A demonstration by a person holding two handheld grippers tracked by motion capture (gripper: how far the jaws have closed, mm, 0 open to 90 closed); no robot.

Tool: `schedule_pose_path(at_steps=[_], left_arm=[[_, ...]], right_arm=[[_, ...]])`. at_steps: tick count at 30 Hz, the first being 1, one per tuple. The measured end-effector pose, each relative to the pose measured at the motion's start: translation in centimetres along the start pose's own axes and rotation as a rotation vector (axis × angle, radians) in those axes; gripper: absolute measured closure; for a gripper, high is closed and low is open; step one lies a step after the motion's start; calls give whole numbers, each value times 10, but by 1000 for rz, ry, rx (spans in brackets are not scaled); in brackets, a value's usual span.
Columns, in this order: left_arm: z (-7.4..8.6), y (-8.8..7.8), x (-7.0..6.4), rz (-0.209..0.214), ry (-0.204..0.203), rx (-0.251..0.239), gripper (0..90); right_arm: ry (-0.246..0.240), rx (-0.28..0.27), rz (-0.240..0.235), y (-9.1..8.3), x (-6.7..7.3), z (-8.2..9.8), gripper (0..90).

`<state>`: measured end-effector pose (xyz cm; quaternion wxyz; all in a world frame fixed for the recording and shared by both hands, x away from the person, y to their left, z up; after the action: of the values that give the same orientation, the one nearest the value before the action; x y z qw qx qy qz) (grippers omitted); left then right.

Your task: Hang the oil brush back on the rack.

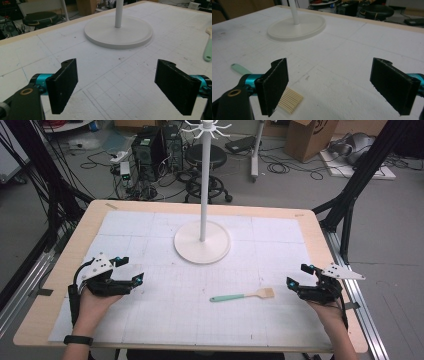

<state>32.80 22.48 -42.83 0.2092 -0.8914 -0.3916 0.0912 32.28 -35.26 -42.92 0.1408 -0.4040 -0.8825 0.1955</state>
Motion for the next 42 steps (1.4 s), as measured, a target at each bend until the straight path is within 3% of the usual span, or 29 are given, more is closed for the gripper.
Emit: schedule_pose_path(at_steps=[6, 18, 27, 35, 40, 42], left_arm=[[-1, -3, 2, -5, -13, -19, 188], [0, 0, 0, -2, 0, -2, 188], [1, 2, 0, -4, 2, 14, 190], [1, 2, 0, -2, -1, 14, 193], [1, 2, -1, 2, -2, 17, 193], [1, 3, -1, 0, 1, 20, 193]], right_arm=[[-38, -11, -38, 5, 6, -13, 140], [-109, 103, -147, 36, 22, -13, 112], [-152, 152, -226, 54, 38, -11, 115], [-195, 252, -304, 79, 62, -7, 154], [-230, 319, -355, 89, 71, -1, 242], [-238, 320, -355, 89, 71, 0, 249]])
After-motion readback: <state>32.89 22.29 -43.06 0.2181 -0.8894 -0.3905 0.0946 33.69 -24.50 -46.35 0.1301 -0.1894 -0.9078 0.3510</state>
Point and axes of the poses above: each handheld gripper's, and its own axes: y roughly forward along the jaws, z roughly out of its underside, x roughly to its left, the point moved 4 cm from there along y, roughly forward along the jaws, and after that the axes turned 7 degrees about x, right-handed, at the moved point
